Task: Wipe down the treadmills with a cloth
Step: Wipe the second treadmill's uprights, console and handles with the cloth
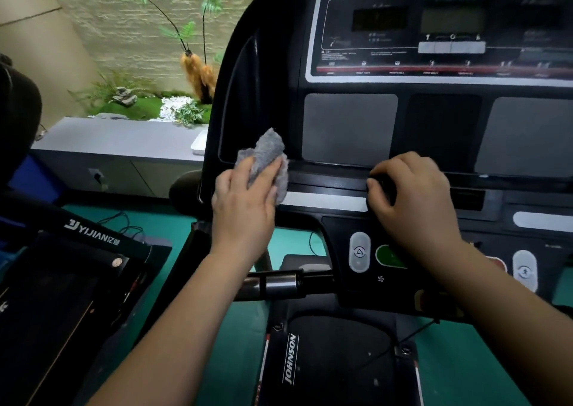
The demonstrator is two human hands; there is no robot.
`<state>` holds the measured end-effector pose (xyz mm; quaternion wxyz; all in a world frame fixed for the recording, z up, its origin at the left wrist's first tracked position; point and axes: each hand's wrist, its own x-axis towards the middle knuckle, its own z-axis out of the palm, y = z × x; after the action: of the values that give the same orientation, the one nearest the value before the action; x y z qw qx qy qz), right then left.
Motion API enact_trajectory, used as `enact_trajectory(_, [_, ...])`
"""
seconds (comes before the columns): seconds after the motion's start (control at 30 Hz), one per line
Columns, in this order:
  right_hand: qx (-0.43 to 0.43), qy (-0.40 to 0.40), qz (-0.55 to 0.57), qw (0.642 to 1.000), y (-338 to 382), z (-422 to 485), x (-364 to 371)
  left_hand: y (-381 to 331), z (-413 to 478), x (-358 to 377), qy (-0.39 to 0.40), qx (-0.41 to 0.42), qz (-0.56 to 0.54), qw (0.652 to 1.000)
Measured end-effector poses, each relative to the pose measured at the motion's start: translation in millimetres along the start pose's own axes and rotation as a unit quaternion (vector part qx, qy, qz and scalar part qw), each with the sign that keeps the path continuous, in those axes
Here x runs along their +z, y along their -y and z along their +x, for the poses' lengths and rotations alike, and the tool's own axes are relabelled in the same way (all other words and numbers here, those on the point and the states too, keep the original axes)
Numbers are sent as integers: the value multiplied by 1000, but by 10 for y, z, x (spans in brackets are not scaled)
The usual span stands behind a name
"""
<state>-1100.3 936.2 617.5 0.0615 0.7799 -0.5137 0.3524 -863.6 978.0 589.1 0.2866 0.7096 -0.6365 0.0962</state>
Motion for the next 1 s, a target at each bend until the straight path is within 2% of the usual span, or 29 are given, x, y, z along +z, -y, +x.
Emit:
enact_trajectory(0.07, [0, -3, -1, 1000, -15, -7, -2, 169, 29, -39, -10, -53, -24, 998])
enact_trajectory(0.17, [0, -6, -6, 1000, -12, -8, 2, 329, 83, -126, -87, -178, -120, 973])
enact_trajectory(0.23, [5, -9, -18, 1000, 15, 10, 12, 383, 171, -134, -82, -206, -136, 966])
enact_trajectory(0.33, [-11, -10, -27, 1000, 72, 58, 56, 426, 396, -88, -10, -173, -62, 983])
enact_trajectory(0.47, [-26, -3, -35, 999, 101, 94, 87, 485, 828, -147, 18, -148, -61, 987])
enact_trajectory(0.67, [-19, -4, -37, 999, 106, 84, 89, 454, 1489, -164, -1, -94, -39, 995])
enact_trajectory(1.0, [-24, 6, -35, 999, 85, 84, 104, 137, 2470, -250, -49, 62, 53, 995])
